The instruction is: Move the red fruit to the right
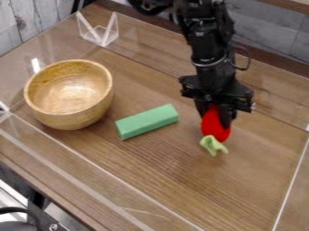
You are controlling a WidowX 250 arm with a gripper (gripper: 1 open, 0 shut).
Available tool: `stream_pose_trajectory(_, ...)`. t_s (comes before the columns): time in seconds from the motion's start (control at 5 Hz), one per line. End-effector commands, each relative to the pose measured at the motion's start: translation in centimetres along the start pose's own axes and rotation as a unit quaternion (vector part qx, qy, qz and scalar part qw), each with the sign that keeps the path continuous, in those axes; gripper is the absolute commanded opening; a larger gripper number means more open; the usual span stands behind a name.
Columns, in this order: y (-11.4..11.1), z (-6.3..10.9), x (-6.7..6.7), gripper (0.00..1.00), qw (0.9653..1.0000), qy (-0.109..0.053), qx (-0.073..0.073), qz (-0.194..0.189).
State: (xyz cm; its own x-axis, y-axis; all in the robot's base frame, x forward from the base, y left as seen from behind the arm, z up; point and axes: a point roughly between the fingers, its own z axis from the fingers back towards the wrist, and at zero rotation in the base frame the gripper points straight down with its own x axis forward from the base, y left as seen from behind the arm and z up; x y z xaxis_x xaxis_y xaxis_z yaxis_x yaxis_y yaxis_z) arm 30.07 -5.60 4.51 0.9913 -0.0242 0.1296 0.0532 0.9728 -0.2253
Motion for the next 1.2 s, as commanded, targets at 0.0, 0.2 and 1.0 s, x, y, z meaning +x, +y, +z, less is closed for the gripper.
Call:
stream_pose_trajectory(0.0, -0.2, 1.8, 1.1, 0.00, 0.9997, -0.026, 0.004, -0.004)
stream_pose_trajectory(0.2, -0.4, 2.3, 0.8, 0.00, 0.9997, -0.022, 0.005, -0.004)
stream_pose_trajectory(1.0, 0.6, 2.9, 1.6, 0.00, 0.9994, -0.015, 0.015, 0.029)
